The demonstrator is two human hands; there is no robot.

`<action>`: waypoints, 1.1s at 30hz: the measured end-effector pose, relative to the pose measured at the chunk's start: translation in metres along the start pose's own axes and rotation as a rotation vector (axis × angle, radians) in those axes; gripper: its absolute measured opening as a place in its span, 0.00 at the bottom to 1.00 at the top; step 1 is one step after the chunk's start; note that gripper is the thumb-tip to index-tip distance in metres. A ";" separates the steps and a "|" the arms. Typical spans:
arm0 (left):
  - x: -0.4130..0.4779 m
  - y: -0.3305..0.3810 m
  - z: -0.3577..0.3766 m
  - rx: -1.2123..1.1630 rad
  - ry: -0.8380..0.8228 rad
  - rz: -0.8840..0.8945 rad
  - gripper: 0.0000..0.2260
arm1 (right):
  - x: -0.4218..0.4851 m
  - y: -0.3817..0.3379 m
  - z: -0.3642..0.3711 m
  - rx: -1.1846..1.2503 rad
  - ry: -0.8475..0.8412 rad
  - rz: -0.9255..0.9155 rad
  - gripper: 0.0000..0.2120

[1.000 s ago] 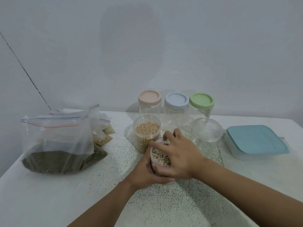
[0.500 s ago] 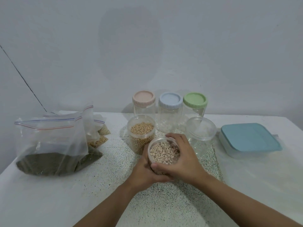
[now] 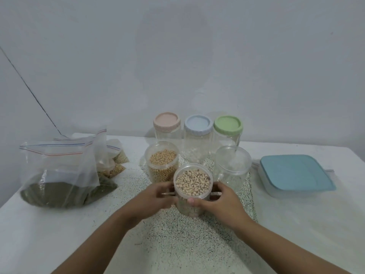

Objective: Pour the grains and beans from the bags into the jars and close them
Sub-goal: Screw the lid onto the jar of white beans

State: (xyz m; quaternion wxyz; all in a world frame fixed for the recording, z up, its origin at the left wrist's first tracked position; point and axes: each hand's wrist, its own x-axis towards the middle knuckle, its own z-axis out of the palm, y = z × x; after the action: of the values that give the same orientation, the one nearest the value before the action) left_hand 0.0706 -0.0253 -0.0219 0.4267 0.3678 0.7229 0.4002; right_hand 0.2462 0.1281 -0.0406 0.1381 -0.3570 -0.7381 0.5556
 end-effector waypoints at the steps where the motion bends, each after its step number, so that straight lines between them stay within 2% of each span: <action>1: -0.002 0.000 0.001 -0.093 0.044 -0.033 0.13 | 0.000 0.001 -0.001 0.023 -0.011 0.022 0.50; 4: -0.005 0.003 0.013 -0.279 0.216 -0.154 0.10 | -0.001 0.002 -0.002 0.131 -0.040 0.068 0.49; 7: -0.004 0.001 0.026 -0.323 0.253 -0.134 0.14 | -0.001 0.004 -0.001 0.202 -0.061 0.097 0.50; 10: 0.000 -0.002 0.031 -0.467 0.284 -0.114 0.15 | 0.003 0.004 0.001 0.296 -0.037 0.136 0.55; 13: 0.005 0.001 0.034 -0.571 0.312 -0.120 0.14 | 0.004 0.000 0.004 0.387 -0.031 0.144 0.48; 19: 0.025 -0.003 0.036 -0.705 0.337 -0.111 0.13 | 0.016 -0.010 0.011 0.531 -0.059 0.146 0.43; 24: 0.037 -0.004 0.041 -0.733 0.333 -0.067 0.13 | 0.025 -0.016 0.018 0.566 -0.064 0.152 0.36; 33: 0.049 -0.010 0.041 -0.655 0.303 -0.053 0.12 | 0.031 -0.022 0.022 0.547 -0.047 0.175 0.38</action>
State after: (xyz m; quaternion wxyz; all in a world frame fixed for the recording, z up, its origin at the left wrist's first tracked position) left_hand 0.0880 0.0236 -0.0596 0.4201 0.1293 0.6205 0.6494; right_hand 0.2026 0.1308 -0.0338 0.1636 -0.3561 -0.5301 0.7519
